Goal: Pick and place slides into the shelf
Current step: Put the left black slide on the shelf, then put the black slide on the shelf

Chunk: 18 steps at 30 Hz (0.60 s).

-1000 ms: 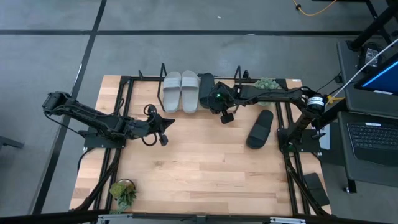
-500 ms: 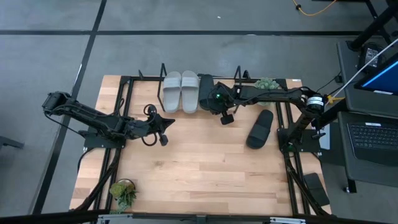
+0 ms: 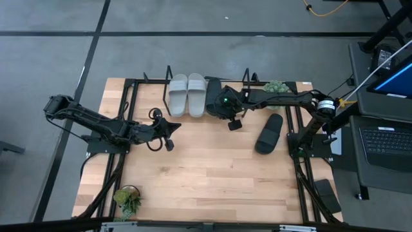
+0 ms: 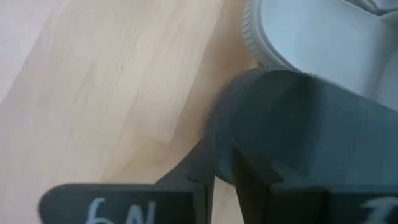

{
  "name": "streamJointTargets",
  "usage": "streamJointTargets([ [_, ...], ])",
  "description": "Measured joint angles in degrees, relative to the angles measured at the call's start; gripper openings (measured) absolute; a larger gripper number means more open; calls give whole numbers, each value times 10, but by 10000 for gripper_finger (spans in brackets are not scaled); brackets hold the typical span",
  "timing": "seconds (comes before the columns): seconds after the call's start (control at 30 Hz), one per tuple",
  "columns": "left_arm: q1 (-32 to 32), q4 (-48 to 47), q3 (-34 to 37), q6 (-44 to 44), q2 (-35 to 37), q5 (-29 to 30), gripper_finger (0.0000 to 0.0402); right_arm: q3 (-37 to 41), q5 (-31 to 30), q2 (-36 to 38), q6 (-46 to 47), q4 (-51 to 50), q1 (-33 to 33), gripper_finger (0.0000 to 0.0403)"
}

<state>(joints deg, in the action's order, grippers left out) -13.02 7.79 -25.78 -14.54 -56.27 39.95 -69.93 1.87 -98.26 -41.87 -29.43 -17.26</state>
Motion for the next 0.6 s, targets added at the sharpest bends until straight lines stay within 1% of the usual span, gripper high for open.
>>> streamJointTargets([
  [0.13, 0, 0, 0, 0, 0, 0, 4, 0, 0, 0, 26, 0, 0, 65],
  [0.43, 0, 0, 0, 0, 0, 0, 4, 0, -1, 0, 28, 0, 0, 105],
  [0.6, 0, 0, 0, 0, 0, 0, 4, 0, -2, 0, 28, 5, 0, 114],
])
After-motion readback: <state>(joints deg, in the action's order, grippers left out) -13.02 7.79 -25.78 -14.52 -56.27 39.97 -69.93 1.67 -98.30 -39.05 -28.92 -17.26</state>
